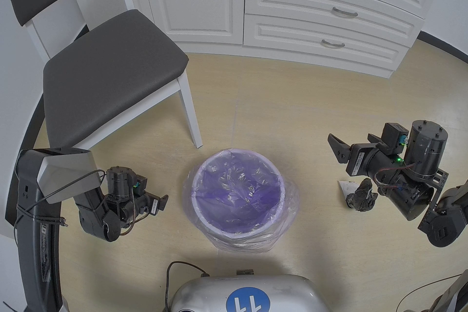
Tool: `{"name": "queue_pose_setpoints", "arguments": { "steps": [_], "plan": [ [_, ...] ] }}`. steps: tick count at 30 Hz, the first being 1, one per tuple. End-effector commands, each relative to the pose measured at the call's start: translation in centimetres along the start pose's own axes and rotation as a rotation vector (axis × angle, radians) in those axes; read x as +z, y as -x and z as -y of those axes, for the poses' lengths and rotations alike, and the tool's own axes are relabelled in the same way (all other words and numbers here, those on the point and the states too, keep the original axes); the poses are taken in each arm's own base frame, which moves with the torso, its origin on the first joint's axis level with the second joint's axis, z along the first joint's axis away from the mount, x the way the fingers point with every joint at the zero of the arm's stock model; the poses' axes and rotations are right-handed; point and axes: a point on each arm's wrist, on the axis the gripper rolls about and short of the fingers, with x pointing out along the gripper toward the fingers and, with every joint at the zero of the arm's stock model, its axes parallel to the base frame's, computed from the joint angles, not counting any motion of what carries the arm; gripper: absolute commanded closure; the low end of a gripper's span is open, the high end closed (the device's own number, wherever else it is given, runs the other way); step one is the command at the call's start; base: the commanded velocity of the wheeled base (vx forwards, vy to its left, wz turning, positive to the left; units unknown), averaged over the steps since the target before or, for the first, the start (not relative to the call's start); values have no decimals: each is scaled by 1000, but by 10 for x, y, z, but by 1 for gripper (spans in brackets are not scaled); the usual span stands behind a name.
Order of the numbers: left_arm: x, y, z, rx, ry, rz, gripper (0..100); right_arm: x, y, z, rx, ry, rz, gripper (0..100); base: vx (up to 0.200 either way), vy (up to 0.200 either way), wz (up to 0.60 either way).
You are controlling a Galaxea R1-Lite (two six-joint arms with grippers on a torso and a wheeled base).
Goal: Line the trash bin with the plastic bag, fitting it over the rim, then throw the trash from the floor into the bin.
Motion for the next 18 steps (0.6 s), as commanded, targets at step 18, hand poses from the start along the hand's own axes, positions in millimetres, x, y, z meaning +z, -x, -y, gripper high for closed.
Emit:
{"name": "queue_pose_setpoints", "arguments": {
  "steps": [18],
  "plan": [
    [25, -65, 48, -83, -54, -46, 0, 10, 12, 4, 3, 15, 31, 0, 0, 0, 0]
  ]
}}
